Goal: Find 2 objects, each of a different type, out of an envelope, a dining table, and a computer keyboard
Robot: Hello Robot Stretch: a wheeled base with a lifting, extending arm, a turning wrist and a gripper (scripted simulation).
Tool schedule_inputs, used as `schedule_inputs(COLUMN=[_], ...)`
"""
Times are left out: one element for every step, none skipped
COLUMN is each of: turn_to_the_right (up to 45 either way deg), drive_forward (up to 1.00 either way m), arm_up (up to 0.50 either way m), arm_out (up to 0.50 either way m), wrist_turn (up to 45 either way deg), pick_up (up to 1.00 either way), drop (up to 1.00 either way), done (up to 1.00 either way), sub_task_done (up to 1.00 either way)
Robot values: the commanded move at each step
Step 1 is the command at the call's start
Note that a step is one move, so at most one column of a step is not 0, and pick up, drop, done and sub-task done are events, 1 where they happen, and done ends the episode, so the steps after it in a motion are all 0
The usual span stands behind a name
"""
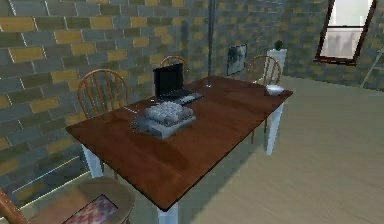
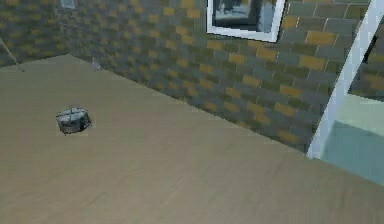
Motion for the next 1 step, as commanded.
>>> schedule_inputs(turn_to_the_right=[0.0], drive_forward=[0.0], arm_up=[0.0], arm_out=[0.0], wrist_turn=[0.0], pick_up=[0.0], drop=[0.0], done=[1.0], sub_task_done=[0.0])
